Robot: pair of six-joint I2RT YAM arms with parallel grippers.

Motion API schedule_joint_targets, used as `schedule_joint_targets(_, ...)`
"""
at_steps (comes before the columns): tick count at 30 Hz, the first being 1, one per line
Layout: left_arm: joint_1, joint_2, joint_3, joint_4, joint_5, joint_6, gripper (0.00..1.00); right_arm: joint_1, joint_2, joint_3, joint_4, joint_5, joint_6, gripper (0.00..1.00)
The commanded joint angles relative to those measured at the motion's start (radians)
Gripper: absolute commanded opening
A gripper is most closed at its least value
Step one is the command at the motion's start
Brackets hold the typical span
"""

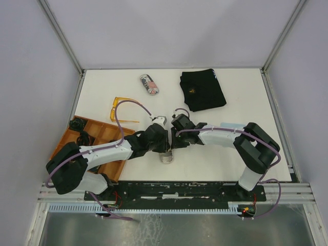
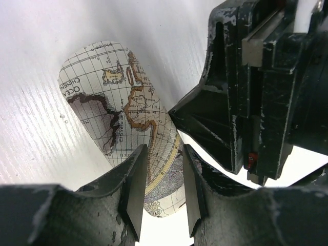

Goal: Organize the sunglasses
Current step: Close the sunglasses case at the center of the board.

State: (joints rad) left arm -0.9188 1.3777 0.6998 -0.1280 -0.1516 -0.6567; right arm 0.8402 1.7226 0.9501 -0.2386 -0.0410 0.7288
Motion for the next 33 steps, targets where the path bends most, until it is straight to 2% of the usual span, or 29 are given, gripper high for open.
schedule_joint_targets(1, -0.004, -0.027, 0.007, -0.008, -0.006, -0.016, 0.41, -0.005, -0.067, -0.027, 0.012, 0.083, 0.012, 0.31)
schedule_joint_targets(12, -0.004, -0.137, 0.046, -0.082, -0.092, -0.015, 0.51, -0.006, -0.367, -0.171, -0.023, 0.317, 0.032, 0.41)
schedule_joint_targets(17, -0.004, -0.169, 0.015, -0.077, -0.135, -0.045, 0.62, -0.006, -0.475, -0.222, -0.033, 0.342, 0.063, 0.54)
schedule_joint_targets(21, -0.006, -0.151, 0.034, -0.123, -0.158, -0.065, 0.66, -0.006, -0.538, -0.244, -0.057, 0.35, 0.095, 0.68)
schedule_joint_targets(25, -0.005, -0.218, 0.02, -0.158, -0.239, -0.099, 0.69, 0.01, -0.546, -0.256, -0.015, 0.319, 0.131, 0.79)
schedule_joint_targets(33, -0.005, -0.424, 0.062, -0.327, -0.417, -0.062, 0.71, 0.176, -0.38, -0.116, -0.008, 0.4, 0.147, 0.87)
